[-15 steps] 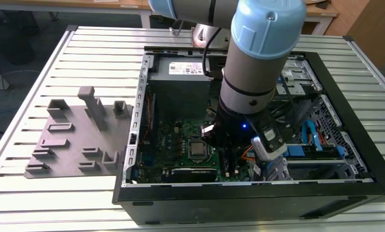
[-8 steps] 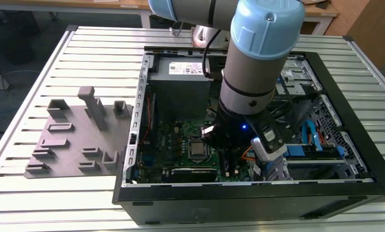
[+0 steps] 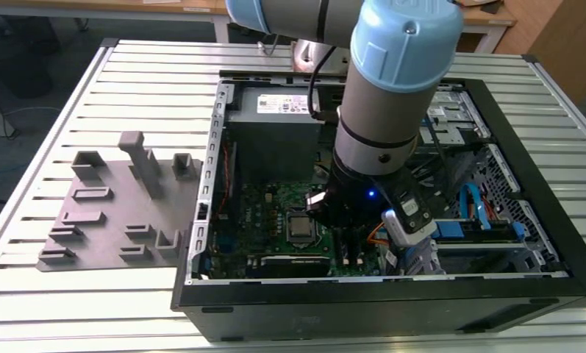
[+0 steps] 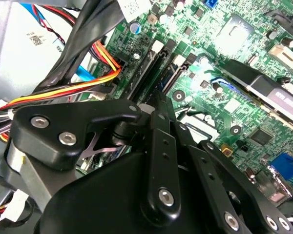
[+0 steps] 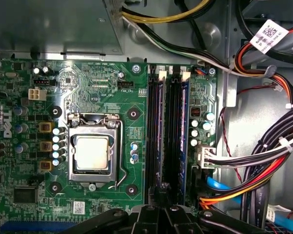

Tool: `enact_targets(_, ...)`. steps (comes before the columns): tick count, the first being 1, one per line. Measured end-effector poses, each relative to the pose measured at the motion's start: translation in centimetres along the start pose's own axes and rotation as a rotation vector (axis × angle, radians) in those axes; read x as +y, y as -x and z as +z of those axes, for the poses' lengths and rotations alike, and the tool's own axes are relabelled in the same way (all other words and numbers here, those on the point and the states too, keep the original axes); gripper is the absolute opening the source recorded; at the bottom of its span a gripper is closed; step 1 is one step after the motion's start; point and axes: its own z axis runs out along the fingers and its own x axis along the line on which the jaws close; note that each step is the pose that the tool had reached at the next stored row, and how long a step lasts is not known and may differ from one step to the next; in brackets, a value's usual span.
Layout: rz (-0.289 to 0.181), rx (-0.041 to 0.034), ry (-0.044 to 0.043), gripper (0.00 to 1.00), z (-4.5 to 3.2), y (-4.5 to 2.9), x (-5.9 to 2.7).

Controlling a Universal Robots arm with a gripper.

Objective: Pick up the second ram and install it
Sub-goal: 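Press down the second ram until it locks into place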

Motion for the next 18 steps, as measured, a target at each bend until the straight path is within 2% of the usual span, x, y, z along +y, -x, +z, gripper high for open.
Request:
enact_targets(5, 0.000, -0.0003, -0.0016, 0.07, -0.09, 0.00, 0.00)
enact_targets(6, 0.000, -0.0009, 0.0000, 0.07, -0.24, 0.01, 0.02)
enact_targets(10, 0.000, -0.0002, -0.0024, 0.07, -1.56, 0.03, -0.05)
enact_targets(12, 0.000, -0.0001, -0.0024, 0.07, -1.79, 0.05, 0.04)
enact_targets(14, -0.001, -0.0001, -0.0026, 0.07, -1.82, 0.05, 0.46)
enact_targets(18, -0.003, -0.0001, -0.0026, 0.07, -1.87, 0.08, 1.90)
